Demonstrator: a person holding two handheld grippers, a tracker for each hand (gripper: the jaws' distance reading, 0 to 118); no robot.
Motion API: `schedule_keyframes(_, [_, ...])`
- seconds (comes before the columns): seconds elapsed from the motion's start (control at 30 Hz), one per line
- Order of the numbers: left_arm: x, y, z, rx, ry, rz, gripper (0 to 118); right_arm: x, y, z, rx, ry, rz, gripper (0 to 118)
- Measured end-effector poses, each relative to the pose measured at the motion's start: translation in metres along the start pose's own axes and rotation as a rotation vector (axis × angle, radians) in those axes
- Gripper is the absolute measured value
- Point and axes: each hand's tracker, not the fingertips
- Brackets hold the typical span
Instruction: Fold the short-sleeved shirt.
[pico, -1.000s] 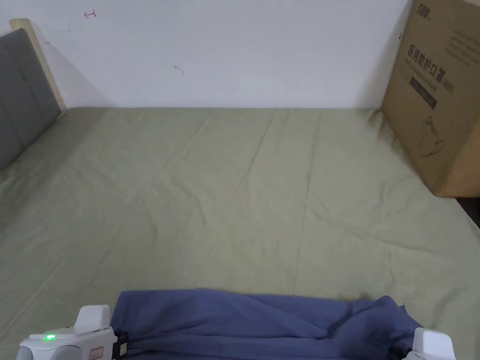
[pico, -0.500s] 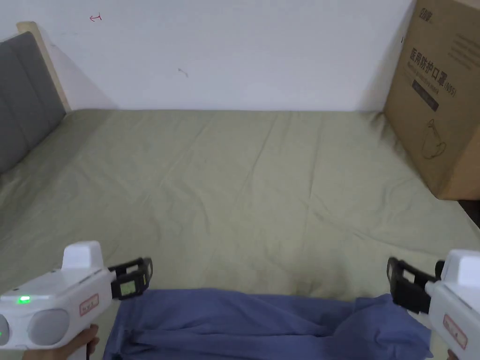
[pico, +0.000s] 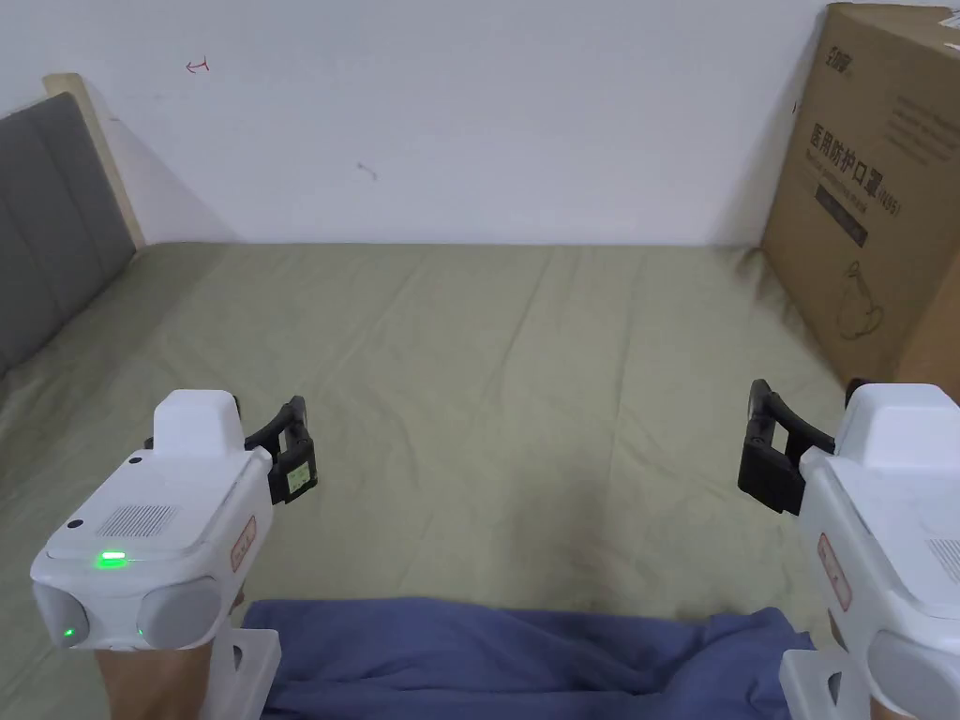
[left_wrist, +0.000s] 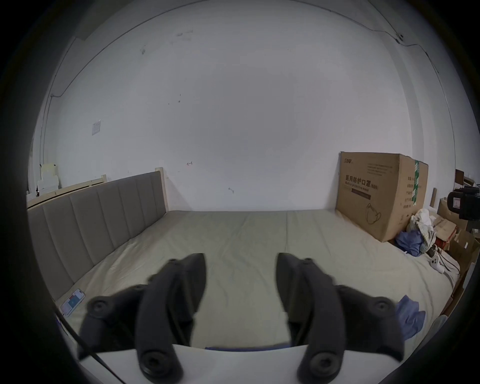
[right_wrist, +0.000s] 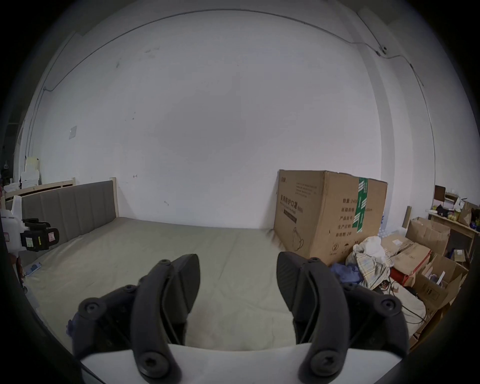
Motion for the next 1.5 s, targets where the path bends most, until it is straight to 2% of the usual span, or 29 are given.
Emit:
schedule_keyframes(0.03, [0.001,-0.001,0.001,0.01,-0.012,0.0,25,0.0,-0.001,-0.001,0.004,-0.002,0.002,42])
schedule_keyframes(0.07, [0.002,-0.001,0.002,0.022,-0.021,-0.001,7,-0.002,-0.002,0.0,0.011,-0.006,0.008,20])
schedule_keyframes(0.1, [0.002,-0.001,0.002,0.019,-0.025,0.01,1,-0.004,-0.002,0.0,0.017,-0.024,0.011,3])
schedule_keyframes(0.4, [-0.011,-0.008,-0.004,-0.065,-0.096,0.05,0,-0.005,-0.007,-0.006,-0.003,0.002,0.018,0])
schedule_keyframes(0.53, [-0.041,-0.016,-0.023,-0.246,-0.204,0.188,0,-0.007,-0.009,-0.009,-0.018,0.011,0.018,0])
schedule_keyframes(0.63, [-0.074,-0.034,-0.04,-0.371,-0.33,0.378,0,-0.01,-0.011,-0.012,-0.028,0.016,0.02,0])
schedule_keyframes(0.7, [-0.092,-0.051,-0.049,-0.424,-0.35,0.464,0,-0.013,-0.013,-0.014,-0.037,0.018,0.022,0])
schedule_keyframes(1.03, [-0.175,-0.14,-0.085,-0.729,-0.359,0.564,0,-0.029,-0.028,-0.029,-0.104,0.028,0.048,0])
schedule_keyframes(1.1, [-0.185,-0.154,-0.09,-0.778,-0.37,0.596,9,-0.033,-0.03,-0.032,-0.117,0.028,0.055,0])
schedule_keyframes(1.13, [-0.188,-0.16,-0.094,-0.803,-0.36,0.601,19,-0.034,-0.032,-0.034,-0.125,0.028,0.058,0])
schedule_keyframes(1.2, [-0.188,-0.169,-0.095,-0.818,-0.339,0.603,59,-0.037,-0.035,-0.038,-0.138,0.027,0.062,0])
schedule_keyframes(1.23, [-0.189,-0.174,-0.097,-0.826,-0.331,0.598,72,-0.039,-0.037,-0.039,-0.147,0.027,0.064,0])
schedule_keyframes(1.27, [-0.188,-0.177,-0.098,-0.827,-0.319,0.589,80,-0.04,-0.038,-0.041,-0.154,0.029,0.065,0])
schedule_keyframes(1.37, [-0.177,-0.181,-0.091,-0.811,-0.315,0.565,82,-0.046,-0.042,-0.044,-0.17,0.03,0.073,0])
schedule_keyframes(1.5, [-0.17,-0.191,-0.096,-0.861,-0.381,0.6,79,-0.05,-0.044,-0.045,-0.18,0.033,0.076,0])
